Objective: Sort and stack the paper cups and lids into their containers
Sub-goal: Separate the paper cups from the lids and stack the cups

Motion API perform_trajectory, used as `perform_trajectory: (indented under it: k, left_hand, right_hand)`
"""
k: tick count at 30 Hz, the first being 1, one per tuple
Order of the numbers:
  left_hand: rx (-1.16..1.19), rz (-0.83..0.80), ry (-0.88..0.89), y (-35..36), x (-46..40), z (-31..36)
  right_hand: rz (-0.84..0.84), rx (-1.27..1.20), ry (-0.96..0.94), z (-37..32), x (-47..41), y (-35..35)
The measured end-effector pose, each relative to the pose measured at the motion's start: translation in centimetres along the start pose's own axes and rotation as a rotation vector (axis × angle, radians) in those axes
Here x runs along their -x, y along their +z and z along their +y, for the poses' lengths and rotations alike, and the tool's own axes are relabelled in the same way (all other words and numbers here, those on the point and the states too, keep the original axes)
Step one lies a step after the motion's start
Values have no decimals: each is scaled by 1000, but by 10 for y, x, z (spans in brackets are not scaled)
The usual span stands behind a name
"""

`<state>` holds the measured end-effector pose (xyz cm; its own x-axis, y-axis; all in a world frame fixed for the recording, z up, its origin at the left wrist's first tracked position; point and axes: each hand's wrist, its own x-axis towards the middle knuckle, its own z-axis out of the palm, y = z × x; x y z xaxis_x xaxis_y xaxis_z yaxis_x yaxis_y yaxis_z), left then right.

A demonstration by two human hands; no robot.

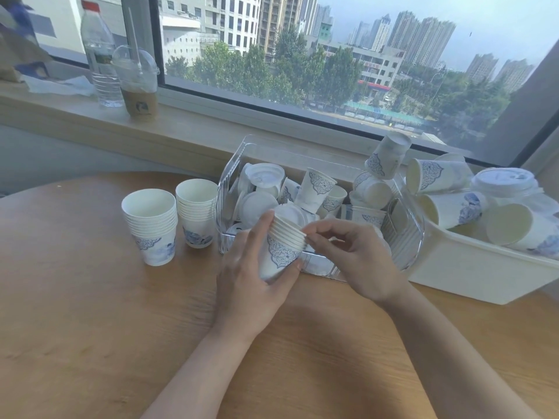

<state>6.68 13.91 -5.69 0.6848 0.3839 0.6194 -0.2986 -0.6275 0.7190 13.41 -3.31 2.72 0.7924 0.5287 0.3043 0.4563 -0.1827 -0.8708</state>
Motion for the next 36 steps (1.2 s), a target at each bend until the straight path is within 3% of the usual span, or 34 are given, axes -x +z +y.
perform_trajectory:
  k: [4, 9, 18, 23, 29, 33, 36]
  left_hand:
    - [14, 20, -17, -1, 1, 1]
    - [32, 21, -62, -2, 1, -1]
    - [27, 40, -49, 1, 0, -4]
    - [29, 50, -41, 2, 0, -5]
    - [33, 37, -32, 2, 0, -3]
    - [17, 35, -26, 1, 0, -2]
    - [19, 30, -29, -1, 0, 0]
  right_hand:
    - [35, 66, 27, -2, -10, -3]
    - [315, 358, 120, 10, -42, -17]
    - [382, 499, 251, 26, -93, -13]
    - [433, 422, 317, 29, -99, -7]
    - [565, 266, 237, 18, -86, -9]
    - [447, -41, 116, -10, -66, -9]
    - [313, -127, 61, -26, -50, -8]
